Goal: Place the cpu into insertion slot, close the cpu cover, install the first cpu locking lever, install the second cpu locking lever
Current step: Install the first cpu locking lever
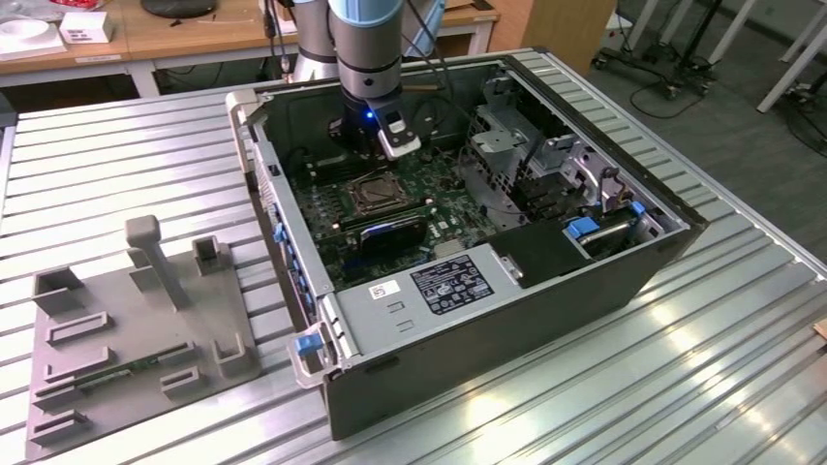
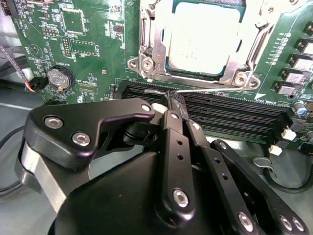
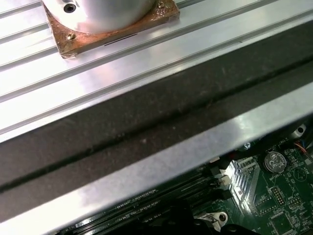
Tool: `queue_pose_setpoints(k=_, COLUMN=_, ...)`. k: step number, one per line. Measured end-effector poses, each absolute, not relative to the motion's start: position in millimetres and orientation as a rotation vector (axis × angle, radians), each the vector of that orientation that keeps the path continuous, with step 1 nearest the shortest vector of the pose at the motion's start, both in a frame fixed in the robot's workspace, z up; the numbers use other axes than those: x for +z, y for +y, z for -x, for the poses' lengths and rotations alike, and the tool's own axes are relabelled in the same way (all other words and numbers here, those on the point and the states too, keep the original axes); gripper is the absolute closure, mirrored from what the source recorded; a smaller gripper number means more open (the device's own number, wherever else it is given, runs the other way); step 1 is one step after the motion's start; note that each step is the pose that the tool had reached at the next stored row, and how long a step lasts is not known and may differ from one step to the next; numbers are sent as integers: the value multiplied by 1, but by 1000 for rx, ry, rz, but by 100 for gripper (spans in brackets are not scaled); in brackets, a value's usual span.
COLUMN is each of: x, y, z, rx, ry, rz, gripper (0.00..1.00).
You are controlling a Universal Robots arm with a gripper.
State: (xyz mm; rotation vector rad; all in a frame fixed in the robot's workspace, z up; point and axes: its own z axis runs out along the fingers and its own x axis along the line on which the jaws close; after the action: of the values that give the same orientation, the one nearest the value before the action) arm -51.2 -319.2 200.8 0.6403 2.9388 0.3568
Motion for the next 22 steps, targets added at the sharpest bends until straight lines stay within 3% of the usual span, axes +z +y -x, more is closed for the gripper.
queue_pose_setpoints(k=17, x=196, y=-319, z=51, rx=354, ry=2939, rz=-640, gripper=89)
queue_pose_setpoints(k=22, x=196, y=-319, z=51, rx=315, ry=2938, rz=-637, gripper=89)
